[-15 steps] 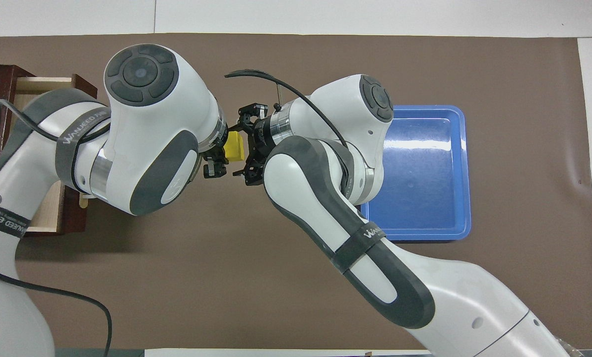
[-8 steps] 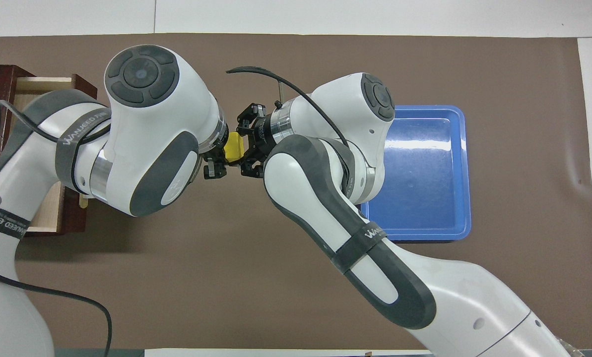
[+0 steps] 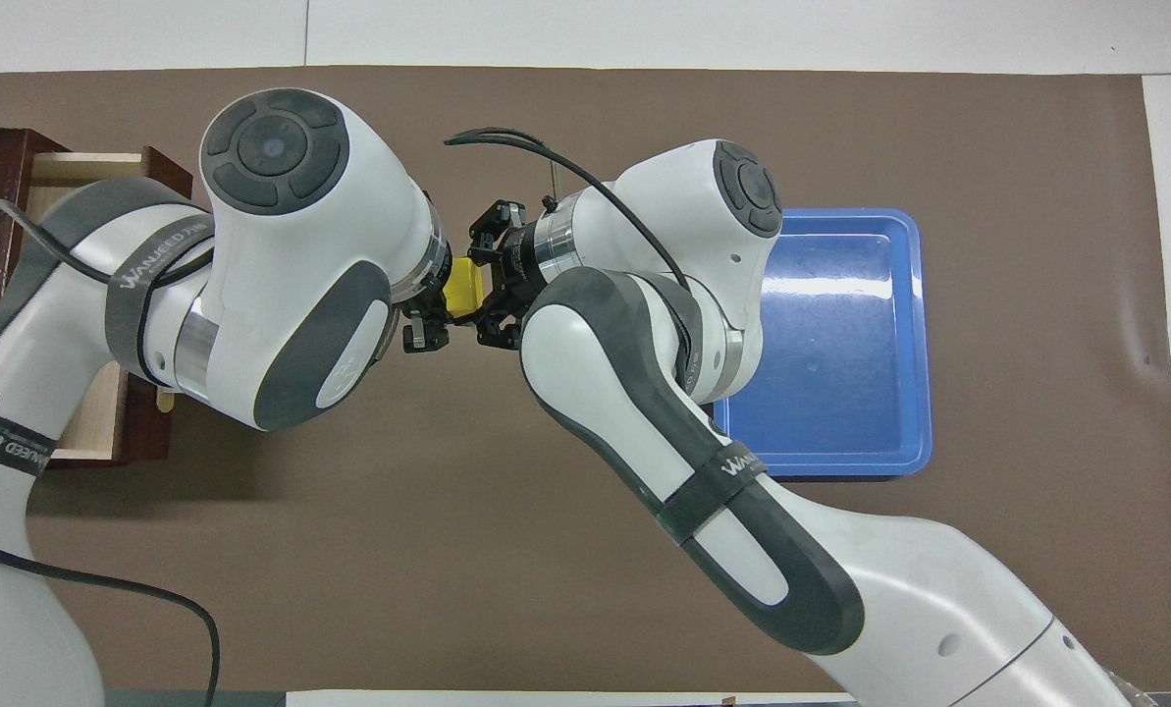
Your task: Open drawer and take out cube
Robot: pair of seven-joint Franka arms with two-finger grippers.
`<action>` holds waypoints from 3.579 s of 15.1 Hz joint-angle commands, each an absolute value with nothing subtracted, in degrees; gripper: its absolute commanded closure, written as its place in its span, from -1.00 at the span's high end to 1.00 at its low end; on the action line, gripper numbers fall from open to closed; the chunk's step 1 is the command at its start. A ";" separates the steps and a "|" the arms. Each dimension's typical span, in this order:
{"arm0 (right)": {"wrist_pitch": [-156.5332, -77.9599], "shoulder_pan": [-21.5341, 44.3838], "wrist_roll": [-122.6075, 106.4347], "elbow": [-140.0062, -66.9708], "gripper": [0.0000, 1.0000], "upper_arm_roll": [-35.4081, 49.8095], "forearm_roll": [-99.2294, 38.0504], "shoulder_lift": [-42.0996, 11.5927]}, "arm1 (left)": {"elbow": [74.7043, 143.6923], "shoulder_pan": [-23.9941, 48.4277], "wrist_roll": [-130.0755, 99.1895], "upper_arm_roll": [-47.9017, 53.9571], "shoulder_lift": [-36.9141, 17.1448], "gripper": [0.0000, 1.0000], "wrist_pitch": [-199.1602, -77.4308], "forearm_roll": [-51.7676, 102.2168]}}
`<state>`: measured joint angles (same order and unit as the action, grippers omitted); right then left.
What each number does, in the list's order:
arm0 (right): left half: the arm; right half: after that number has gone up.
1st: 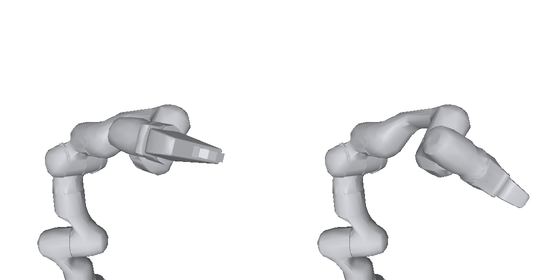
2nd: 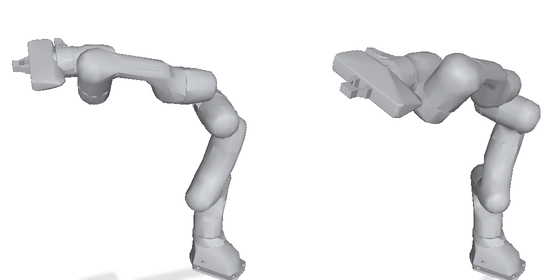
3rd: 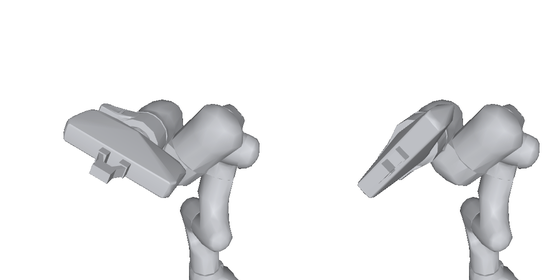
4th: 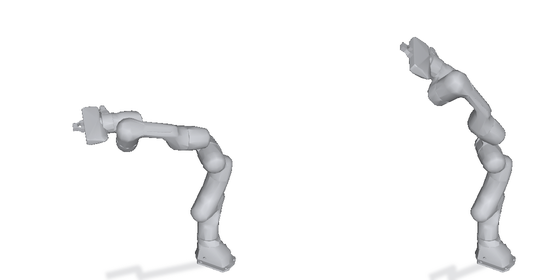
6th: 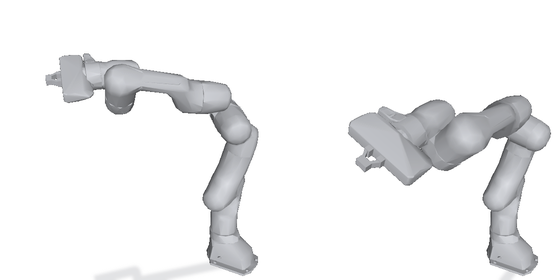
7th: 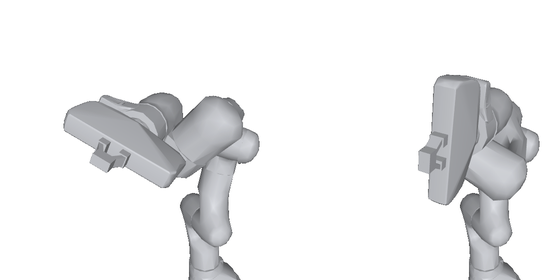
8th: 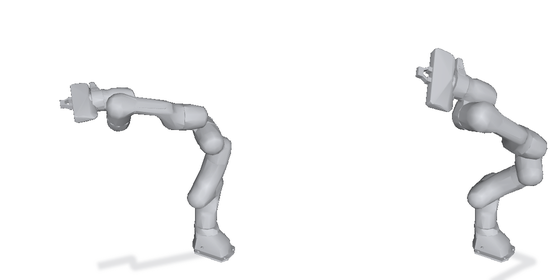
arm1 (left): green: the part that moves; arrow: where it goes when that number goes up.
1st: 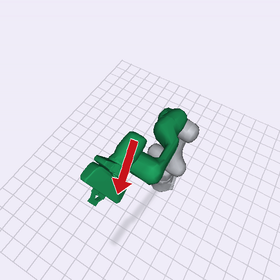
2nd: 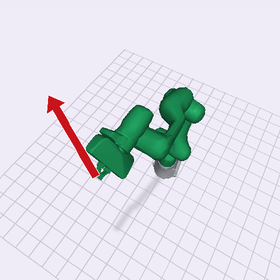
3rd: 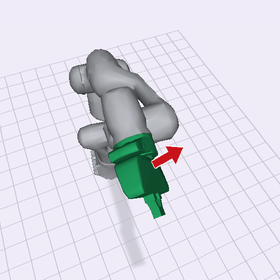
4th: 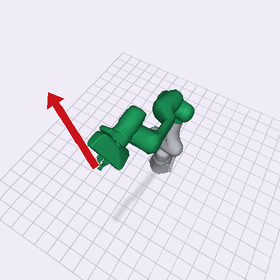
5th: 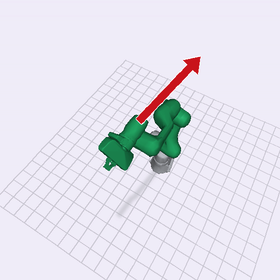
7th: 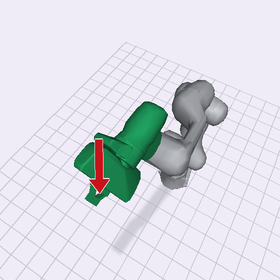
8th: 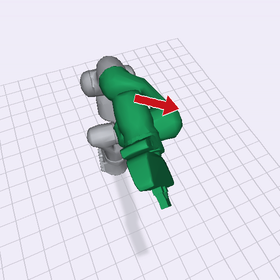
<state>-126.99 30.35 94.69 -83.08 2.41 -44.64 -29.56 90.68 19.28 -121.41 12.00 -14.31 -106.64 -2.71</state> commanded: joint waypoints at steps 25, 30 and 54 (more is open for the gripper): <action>-113.30 11.89 83.18 -86.47 -1.00 1.85 -42.63 -27.69 | 92.37 15.93 -111.55 10.37 -12.66 1.00 -106.70 -2.81; -111.88 1.51 71.13 -94.98 -1.00 1.93 -42.80 -25.06 | 96.75 10.46 -102.40 10.37 -10.91 1.00 -107.13 -11.04; -122.08 -2.55 53.96 -116.81 -1.00 0.97 -43.42 -20.30 | 109.69 -9.84 -80.95 10.37 -7.03 1.00 -119.44 -30.32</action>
<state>-120.70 -1.79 55.48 -114.53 0.57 -43.37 -21.74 108.11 -8.50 -82.32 10.08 -8.17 -118.41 -28.26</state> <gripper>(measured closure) 0.449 0.000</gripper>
